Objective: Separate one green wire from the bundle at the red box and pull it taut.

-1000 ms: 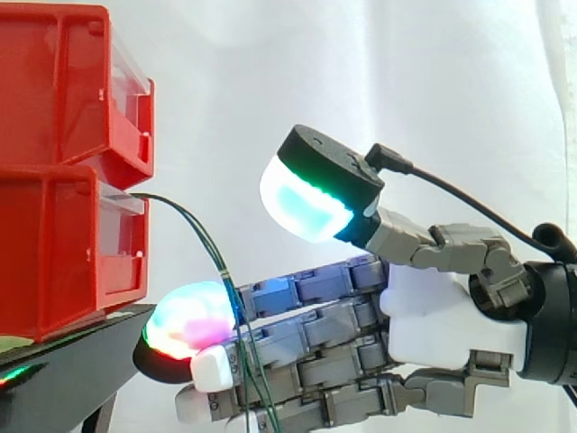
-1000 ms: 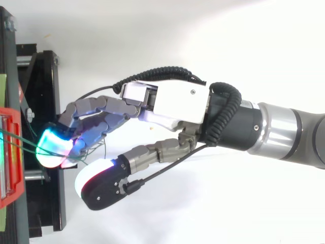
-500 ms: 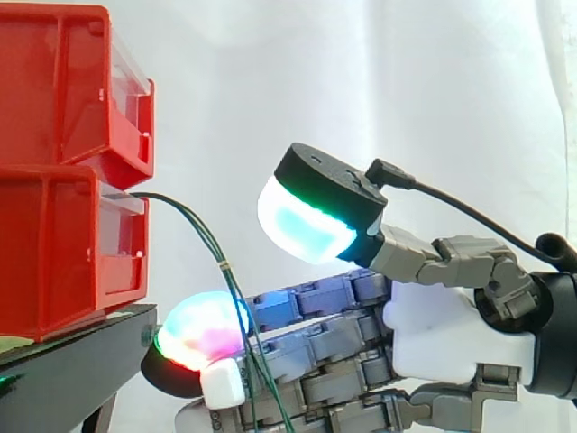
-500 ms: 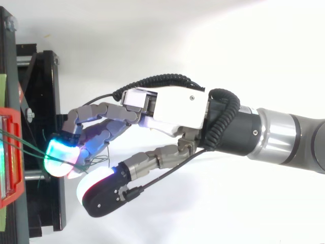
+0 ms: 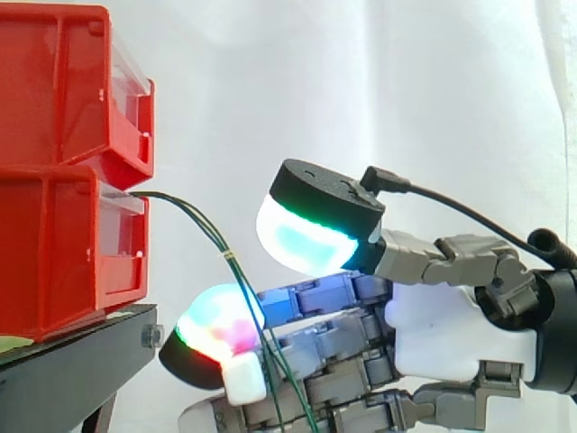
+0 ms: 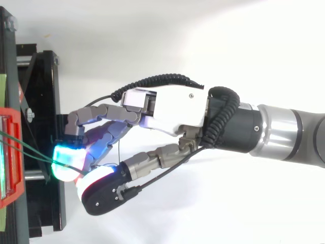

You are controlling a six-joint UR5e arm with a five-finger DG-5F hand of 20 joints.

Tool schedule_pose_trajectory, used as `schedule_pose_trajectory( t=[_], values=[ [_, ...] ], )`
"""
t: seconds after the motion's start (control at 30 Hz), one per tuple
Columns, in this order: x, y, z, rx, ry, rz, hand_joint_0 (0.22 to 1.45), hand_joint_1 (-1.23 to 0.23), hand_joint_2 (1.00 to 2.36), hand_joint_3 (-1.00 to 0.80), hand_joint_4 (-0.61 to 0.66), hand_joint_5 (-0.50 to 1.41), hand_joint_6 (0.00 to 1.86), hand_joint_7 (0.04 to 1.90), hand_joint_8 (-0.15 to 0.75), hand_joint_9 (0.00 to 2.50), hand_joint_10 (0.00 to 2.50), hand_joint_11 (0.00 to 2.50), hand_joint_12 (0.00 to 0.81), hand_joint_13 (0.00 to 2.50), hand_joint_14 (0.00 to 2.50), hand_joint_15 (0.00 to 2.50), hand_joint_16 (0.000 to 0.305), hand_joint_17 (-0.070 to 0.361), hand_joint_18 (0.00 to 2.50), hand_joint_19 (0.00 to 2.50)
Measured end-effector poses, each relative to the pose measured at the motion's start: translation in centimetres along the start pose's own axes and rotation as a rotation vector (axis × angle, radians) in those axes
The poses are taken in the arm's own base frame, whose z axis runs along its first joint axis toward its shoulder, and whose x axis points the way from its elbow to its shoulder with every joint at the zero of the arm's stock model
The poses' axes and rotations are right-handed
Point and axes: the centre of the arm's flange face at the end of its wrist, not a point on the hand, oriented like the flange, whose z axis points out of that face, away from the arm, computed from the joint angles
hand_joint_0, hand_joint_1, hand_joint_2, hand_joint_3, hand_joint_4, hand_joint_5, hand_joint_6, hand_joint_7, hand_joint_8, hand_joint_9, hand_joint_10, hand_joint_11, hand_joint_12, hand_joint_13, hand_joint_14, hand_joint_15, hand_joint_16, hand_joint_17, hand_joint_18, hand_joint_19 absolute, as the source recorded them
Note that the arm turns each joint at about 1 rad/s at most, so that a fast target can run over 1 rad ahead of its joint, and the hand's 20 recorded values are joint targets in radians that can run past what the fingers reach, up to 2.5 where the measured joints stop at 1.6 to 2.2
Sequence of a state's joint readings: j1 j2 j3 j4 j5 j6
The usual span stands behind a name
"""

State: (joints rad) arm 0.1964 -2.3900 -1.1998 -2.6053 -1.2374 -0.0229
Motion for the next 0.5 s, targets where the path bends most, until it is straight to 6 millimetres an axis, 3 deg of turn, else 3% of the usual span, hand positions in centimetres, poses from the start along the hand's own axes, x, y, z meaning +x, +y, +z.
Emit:
schedule_pose_trajectory(
  t=[0.2, 0.3, 0.43, 0.5],
  values=[
    [-0.2, 1.8, -0.1, -0.001, 0.000, 0.001, 0.61, -0.72, 1.01, -0.31, 0.20, -0.07, 0.51, 1.52, 0.299, 0.86, 0.01, 0.36, 0.382, 0.57, 0.01, 0.22, 0.055, 0.124, 0.53, 0.39],
    [-0.4, 2.5, -0.3, 0.008, -0.002, -0.002, 0.61, -0.73, 1.01, -0.30, 0.18, -0.10, 0.58, 1.45, 0.298, 0.85, 0.01, 0.38, 0.385, 0.57, 0.01, 0.22, 0.056, 0.125, 0.54, 0.39],
    [-0.5, 3.0, -0.4, 0.013, -0.005, -0.007, 0.60, -0.77, 1.02, -0.26, 0.20, -0.16, 0.79, 1.19, 0.305, 0.85, 0.02, 0.44, 0.388, 0.57, 0.01, 0.23, 0.056, 0.126, 0.54, 0.39],
    [-0.5, 3.2, -0.3, 0.010, -0.010, -0.010, 0.59, -0.77, 1.02, -0.26, 0.22, -0.16, 0.82, 1.21, 0.306, 0.86, 0.02, 0.44, 0.388, 0.57, 0.01, 0.23, 0.056, 0.126, 0.55, 0.39]
  ],
)
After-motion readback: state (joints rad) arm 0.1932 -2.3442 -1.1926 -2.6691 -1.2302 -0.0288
